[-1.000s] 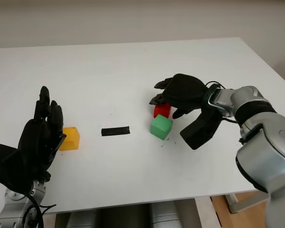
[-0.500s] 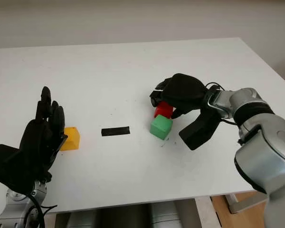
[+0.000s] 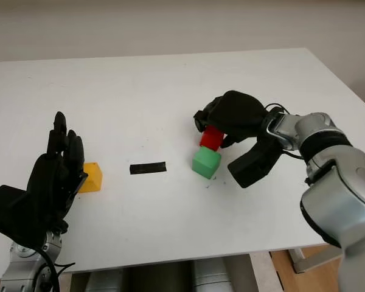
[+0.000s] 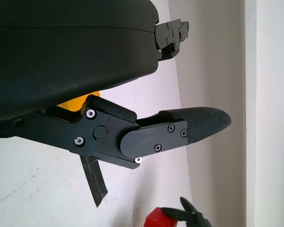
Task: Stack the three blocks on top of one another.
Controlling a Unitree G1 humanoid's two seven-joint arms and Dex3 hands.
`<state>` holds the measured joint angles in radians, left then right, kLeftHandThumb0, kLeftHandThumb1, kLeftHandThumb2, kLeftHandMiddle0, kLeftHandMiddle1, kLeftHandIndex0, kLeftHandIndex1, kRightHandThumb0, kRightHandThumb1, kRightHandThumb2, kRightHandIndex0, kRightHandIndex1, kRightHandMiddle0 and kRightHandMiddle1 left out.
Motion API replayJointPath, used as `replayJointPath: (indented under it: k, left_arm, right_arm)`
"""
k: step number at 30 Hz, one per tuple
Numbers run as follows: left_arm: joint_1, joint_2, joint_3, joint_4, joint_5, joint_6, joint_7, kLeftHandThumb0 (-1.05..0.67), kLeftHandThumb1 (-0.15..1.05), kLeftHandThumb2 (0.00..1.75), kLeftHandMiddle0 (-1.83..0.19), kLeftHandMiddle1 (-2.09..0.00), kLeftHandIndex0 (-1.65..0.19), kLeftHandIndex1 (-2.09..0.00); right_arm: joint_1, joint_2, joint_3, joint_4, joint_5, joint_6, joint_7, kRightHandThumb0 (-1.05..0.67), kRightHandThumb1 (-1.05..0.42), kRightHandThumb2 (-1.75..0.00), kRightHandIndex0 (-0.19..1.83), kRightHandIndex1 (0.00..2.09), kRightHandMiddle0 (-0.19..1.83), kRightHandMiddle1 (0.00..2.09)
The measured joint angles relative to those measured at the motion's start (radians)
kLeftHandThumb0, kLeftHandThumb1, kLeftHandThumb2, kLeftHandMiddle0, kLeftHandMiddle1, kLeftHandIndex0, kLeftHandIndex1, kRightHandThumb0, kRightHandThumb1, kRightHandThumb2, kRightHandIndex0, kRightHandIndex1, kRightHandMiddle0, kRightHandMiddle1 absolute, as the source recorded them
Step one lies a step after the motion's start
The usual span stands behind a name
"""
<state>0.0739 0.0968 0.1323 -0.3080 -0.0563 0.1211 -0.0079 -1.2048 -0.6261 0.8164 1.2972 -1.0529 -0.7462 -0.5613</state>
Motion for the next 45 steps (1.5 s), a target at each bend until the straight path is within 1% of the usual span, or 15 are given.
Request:
replayJointPath:
  k: [5, 8, 11, 15, 19, 22, 26, 27, 30, 32, 37, 45]
  left_arm:
    - [0.0, 0.0, 0.001, 0.005, -0.006, -0.006, -0.002, -0.71, 1.05, 0.61, 0.19, 0.0, 0.19, 0.0]
    - [0.0, 0.0, 0.002, 0.008, -0.005, -0.007, -0.001, -0.72, 1.05, 0.6, 0.19, 0.0, 0.19, 0.0]
    - [0.001, 0.0, 0.001, 0.008, -0.001, -0.006, 0.0, -0.73, 1.05, 0.6, 0.19, 0.0, 0.19, 0.0]
    - [0.0, 0.0, 0.0, 0.008, 0.01, -0.006, 0.005, -0.72, 1.05, 0.61, 0.19, -0.01, 0.19, -0.01]
    - [0.0, 0.0, -0.001, 0.009, 0.015, -0.009, 0.005, -0.71, 1.05, 0.62, 0.19, -0.01, 0.19, 0.0]
    - [0.0, -0.001, -0.003, 0.009, 0.015, -0.009, 0.005, -0.7, 1.05, 0.62, 0.19, 0.0, 0.19, 0.0]
    - [0.001, -0.001, -0.006, 0.009, 0.019, -0.009, 0.006, -0.71, 1.05, 0.62, 0.19, -0.01, 0.19, 0.0]
    - [0.001, -0.001, -0.007, 0.009, 0.022, -0.009, 0.007, -0.71, 1.05, 0.62, 0.19, -0.01, 0.19, -0.01]
    - [0.004, -0.001, -0.007, 0.008, 0.027, -0.009, 0.01, -0.72, 1.05, 0.62, 0.19, -0.01, 0.19, -0.01]
    - [0.005, -0.002, -0.008, 0.008, 0.028, -0.009, 0.011, -0.71, 1.05, 0.62, 0.19, -0.02, 0.19, -0.02]
    - [0.008, -0.01, -0.01, 0.003, 0.031, -0.006, 0.02, -0.71, 1.05, 0.62, 0.19, -0.02, 0.19, -0.02]
    - [0.008, -0.017, -0.017, 0.003, 0.035, -0.009, 0.02, -0.71, 1.05, 0.61, 0.19, -0.04, 0.19, -0.03]
  right_arm:
    - [-0.001, 0.005, -0.139, 0.0, 0.168, 0.012, 0.113, -0.32, -0.88, -0.05, 0.62, 0.12, 0.62, 1.04]
    - [0.0, 0.024, -0.218, -0.003, 0.26, 0.031, 0.161, -0.35, -0.88, -0.05, 0.58, 0.1, 0.61, 1.06]
    - [0.002, 0.045, -0.281, -0.01, 0.339, 0.033, 0.246, -0.32, -0.88, -0.05, 0.54, 0.08, 0.58, 1.09]
    - [0.025, 0.088, -0.394, -0.031, 0.502, 0.031, 0.448, -0.32, -0.89, -0.06, 0.41, 0.02, 0.5, 1.23]
    - [0.067, 0.143, -0.489, -0.077, 0.658, 0.06, 0.671, -0.31, -0.9, -0.06, 0.3, 0.0, 0.46, 1.28]
    - [0.1, 0.182, -0.54, -0.12, 0.733, 0.097, 0.768, -0.33, -0.9, -0.05, 0.25, 0.01, 0.45, 1.31]
    - [0.136, 0.231, -0.595, -0.182, 0.827, 0.168, 0.891, -0.37, -0.92, -0.06, 0.17, 0.01, 0.41, 1.38]
    - [0.145, 0.244, -0.607, -0.195, 0.847, 0.181, 0.917, -0.42, -0.92, -0.06, 0.17, 0.02, 0.43, 1.41]
    - [0.175, 0.279, -0.626, -0.222, 0.888, 0.197, 0.97, -0.48, -0.92, -0.06, 0.17, 0.02, 0.46, 1.45]
    - [0.192, 0.296, -0.632, -0.238, 0.901, 0.219, 0.993, -0.5, -0.92, -0.05, 0.17, 0.03, 0.47, 1.46]
    - [0.244, 0.344, -0.665, -0.287, 0.954, 0.274, 1.039, -0.52, -0.91, -0.05, 0.17, 0.04, 0.48, 1.46]
    - [0.31, 0.4, -0.667, -0.293, 0.964, 0.286, 1.056, -0.56, -0.92, -0.06, 0.16, 0.04, 0.49, 1.49]
